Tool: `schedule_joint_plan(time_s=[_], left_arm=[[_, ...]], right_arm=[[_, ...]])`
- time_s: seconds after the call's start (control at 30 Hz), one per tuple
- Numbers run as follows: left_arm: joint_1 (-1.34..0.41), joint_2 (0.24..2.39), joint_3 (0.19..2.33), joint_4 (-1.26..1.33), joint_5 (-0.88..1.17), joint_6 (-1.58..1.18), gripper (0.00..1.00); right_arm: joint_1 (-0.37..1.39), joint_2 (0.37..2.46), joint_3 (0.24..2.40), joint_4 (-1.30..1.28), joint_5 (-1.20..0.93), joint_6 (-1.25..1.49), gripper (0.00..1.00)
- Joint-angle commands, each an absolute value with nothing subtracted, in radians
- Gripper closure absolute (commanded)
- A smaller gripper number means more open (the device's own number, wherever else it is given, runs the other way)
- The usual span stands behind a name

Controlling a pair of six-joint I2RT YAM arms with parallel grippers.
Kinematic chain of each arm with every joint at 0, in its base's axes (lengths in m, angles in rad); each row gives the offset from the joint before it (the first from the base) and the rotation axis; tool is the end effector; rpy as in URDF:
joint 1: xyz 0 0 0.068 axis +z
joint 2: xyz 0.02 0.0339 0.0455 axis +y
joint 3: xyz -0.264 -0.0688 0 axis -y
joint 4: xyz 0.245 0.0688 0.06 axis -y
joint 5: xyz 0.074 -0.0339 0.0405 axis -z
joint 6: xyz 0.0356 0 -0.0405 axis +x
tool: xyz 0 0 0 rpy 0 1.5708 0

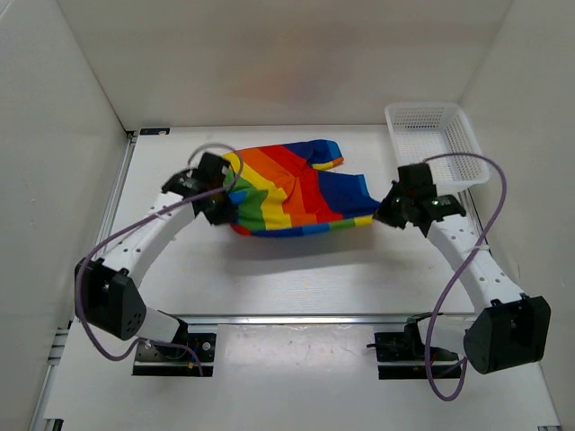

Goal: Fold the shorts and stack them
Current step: Flatten the shorts out

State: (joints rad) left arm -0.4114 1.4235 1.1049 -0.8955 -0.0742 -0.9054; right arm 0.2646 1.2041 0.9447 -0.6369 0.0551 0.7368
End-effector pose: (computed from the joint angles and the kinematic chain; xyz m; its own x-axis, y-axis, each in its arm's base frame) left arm 0.2494 -0.1059 0.2523 -0.8253 -0.4959 -0.2702 -0.4441 0.8655 -0.2318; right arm 0.2379 0.0624 0.2695 -0.7115 0.5023 -0.4914 0.3377 0.8577 0.3878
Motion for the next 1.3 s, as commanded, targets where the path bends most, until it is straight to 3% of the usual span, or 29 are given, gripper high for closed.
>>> schedule_joint_plan(time_s=[0.0, 0.13, 0.2, 0.47, 0.77, 1.0, 1.27], left_arm=[[-0.4, 1.353, 1.4, -1.122, -0.279, -0.766, 0.9], [-0.4, 1.362, 1.815, -1.284, -0.289, -0.669, 0.9], [-0.4, 1.35, 1.92, -1.328, -0.243, -0.646, 0.9], [-0.414, 1.22, 2.063, -1.361, 0.007, -0.574, 0.9], [-0.437, 1.235, 2.371, -1.405, 0.193, -0.563, 0.9], [-0.437, 1.256, 2.335, -1.368, 0.213, -0.592, 0.9], [-0.413, 1.321, 2.002, -1.211, 0.173, -0.562, 0.9]], right_arm=[[0.245, 1.161, 1.156, -0.658, 0.101, 0.649, 1.0], [0.245, 1.109, 1.357, -0.704, 0.078, 0.585, 1.0], [0.245, 1.069, 1.431, -0.724, 0.069, 0.548, 1.0], [0.245, 0.916, 1.75, -0.848, 0.129, 0.459, 1.0], [0.245, 0.943, 2.173, -0.93, 0.255, 0.403, 1.0], [0.245, 1.109, 2.365, -0.93, 0.342, 0.33, 1.0], [0.245, 1.322, 2.235, -0.828, 0.381, 0.276, 1.0]])
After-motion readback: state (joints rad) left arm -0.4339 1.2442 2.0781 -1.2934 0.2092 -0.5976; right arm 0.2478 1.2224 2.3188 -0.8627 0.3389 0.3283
